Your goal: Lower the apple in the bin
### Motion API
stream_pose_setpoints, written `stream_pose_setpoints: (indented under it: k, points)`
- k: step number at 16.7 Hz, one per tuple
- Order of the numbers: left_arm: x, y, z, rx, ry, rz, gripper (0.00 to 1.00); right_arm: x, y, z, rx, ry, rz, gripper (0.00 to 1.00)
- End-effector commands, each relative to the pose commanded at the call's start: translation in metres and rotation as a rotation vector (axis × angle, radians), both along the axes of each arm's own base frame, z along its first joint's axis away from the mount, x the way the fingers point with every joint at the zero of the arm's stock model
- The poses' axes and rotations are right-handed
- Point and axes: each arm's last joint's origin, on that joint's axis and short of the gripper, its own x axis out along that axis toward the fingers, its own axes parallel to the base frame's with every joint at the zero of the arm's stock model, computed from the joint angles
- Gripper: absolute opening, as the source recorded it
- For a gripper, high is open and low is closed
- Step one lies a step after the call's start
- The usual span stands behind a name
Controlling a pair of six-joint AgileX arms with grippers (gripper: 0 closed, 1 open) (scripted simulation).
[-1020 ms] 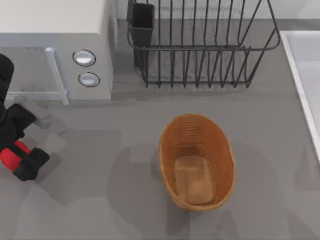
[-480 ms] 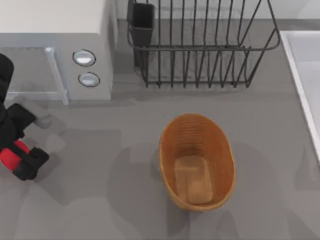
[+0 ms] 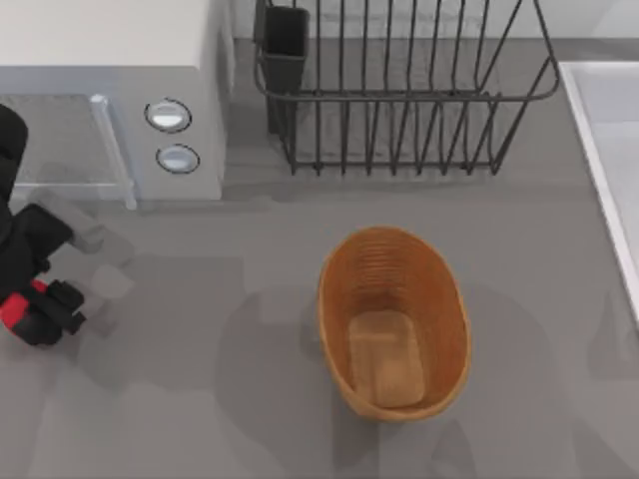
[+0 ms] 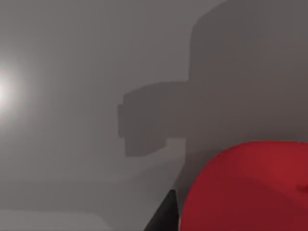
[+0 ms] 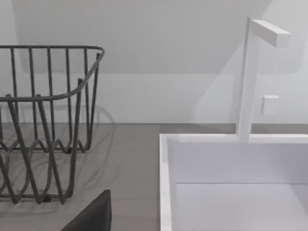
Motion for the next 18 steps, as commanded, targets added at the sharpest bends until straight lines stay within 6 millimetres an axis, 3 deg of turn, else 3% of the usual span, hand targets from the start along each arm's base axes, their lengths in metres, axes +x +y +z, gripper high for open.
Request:
stream_pose_setpoints:
  k: [8, 12, 15, 18]
  points:
    - [0.0, 0.0, 0.0, 0.0, 0.0, 0.0, 0.0, 0.0, 0.0, 0.0, 0.0, 0.0, 0.0, 1.0]
    - [-0.005, 0.002, 0.012, 0.009, 0.01, 0.014, 0.0, 0.0, 0.0, 0.0, 0.0, 0.0, 0.0, 1.0]
    - [-0.011, 0.005, 0.033, 0.018, 0.029, 0.043, 0.0, 0.0, 0.0, 0.0, 0.0, 0.0, 0.0, 1.0]
    - [-0.014, 0.008, 0.071, 0.022, 0.012, 0.066, 0.0, 0.0, 0.0, 0.0, 0.0, 0.0, 0.0, 1.0]
